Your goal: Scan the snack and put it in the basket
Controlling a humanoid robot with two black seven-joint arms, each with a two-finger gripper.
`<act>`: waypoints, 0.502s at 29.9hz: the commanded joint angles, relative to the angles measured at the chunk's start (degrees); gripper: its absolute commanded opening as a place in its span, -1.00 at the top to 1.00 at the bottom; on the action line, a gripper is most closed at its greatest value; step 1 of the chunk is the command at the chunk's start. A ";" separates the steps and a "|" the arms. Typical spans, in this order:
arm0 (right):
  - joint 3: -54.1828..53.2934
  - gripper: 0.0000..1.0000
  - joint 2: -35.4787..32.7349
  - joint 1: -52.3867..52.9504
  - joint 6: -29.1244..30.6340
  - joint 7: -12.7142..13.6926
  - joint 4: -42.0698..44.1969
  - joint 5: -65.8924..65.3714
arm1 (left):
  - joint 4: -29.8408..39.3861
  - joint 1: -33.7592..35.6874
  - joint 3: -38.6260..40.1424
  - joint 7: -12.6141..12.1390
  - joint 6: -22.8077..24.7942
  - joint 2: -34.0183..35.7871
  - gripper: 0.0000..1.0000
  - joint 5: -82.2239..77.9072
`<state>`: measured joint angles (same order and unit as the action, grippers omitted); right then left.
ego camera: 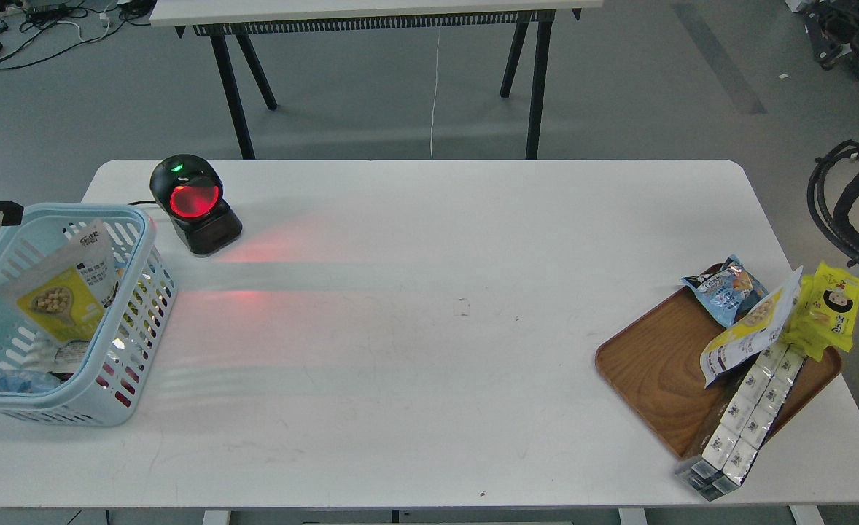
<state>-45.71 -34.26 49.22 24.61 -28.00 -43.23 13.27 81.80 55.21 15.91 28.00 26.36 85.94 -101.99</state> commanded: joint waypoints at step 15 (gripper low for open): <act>0.09 -0.98 -0.19 0.35 -0.53 0.00 0.87 -0.09 | -3.57 3.32 6.06 0.00 0.18 -8.06 -0.99 46.26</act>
<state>-45.70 -34.31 49.46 24.12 -28.00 -42.63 13.25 78.75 56.94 21.33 27.99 26.64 80.20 -60.88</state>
